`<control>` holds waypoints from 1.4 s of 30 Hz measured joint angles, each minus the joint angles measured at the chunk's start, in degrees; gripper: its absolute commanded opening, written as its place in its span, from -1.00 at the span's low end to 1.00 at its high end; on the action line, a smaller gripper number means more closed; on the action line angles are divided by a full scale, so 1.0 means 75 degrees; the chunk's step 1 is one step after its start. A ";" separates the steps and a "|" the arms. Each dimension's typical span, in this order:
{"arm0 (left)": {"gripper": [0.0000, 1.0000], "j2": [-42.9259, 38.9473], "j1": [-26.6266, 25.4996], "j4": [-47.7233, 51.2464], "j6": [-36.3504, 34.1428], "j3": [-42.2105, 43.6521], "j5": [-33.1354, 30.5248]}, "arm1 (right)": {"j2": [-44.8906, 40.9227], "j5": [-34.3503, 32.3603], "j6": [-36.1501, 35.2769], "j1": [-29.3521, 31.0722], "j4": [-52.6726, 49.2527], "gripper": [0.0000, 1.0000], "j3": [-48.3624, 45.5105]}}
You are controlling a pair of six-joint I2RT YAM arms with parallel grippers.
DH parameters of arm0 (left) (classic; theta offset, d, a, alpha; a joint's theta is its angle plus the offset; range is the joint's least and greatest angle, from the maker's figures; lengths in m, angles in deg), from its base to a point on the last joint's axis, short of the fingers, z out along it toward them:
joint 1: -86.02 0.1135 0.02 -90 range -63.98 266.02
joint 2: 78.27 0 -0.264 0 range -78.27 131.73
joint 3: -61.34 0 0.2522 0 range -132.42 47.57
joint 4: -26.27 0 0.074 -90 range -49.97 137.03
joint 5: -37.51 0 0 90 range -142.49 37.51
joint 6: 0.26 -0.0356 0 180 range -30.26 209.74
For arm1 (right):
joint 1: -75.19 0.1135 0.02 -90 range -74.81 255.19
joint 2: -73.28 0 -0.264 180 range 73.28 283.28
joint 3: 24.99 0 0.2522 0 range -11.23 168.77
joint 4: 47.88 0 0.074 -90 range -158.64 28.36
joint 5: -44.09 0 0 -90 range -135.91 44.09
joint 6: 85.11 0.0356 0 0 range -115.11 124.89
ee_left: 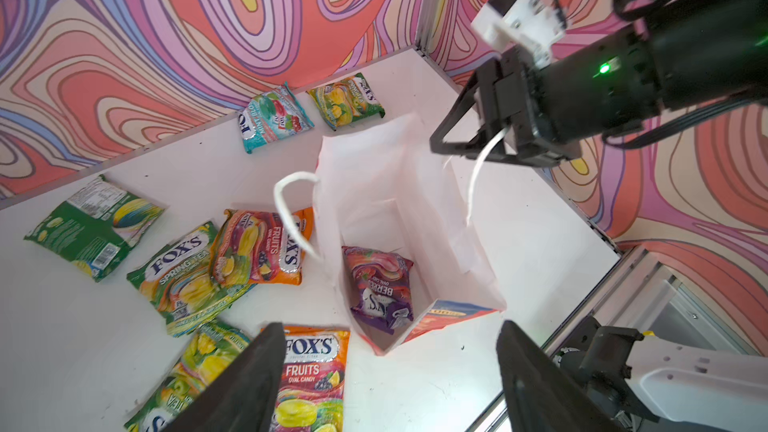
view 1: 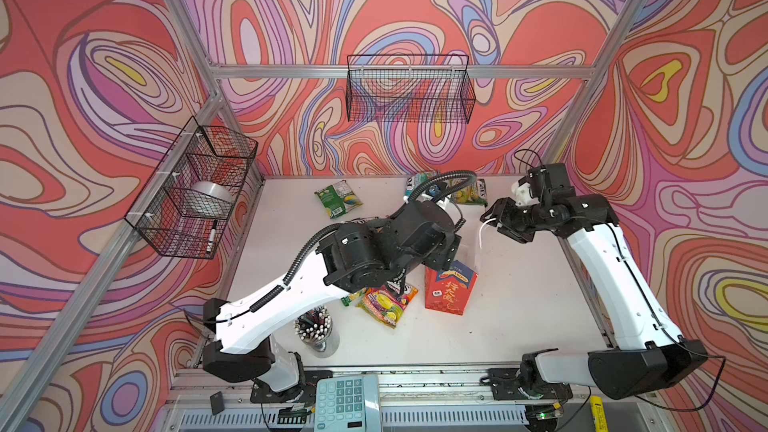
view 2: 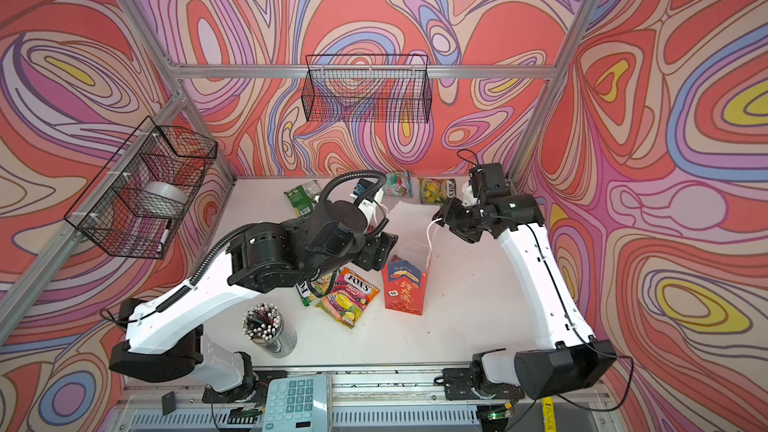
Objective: Place the snacks into the paper bag
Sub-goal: 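Withdraw the left gripper from the bag while the right holds the bag rim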
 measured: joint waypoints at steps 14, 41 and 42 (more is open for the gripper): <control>0.71 -0.1515 0.1300 -0.0219 0.0784 0.2891 0.0726 | -0.0810 -0.1163 -0.0592 0.0000 -0.1035 0.89 0.1396; 0.71 0.0545 0.2241 -0.1419 0.1139 0.3893 0.2043 | -0.1635 -0.1113 -0.0070 0.2209 -0.0393 0.73 -0.1244; 0.71 0.0600 0.2241 -0.1460 0.1139 0.3893 0.2084 | -0.1614 -0.1332 0.0012 0.2212 -0.0315 0.66 -0.1244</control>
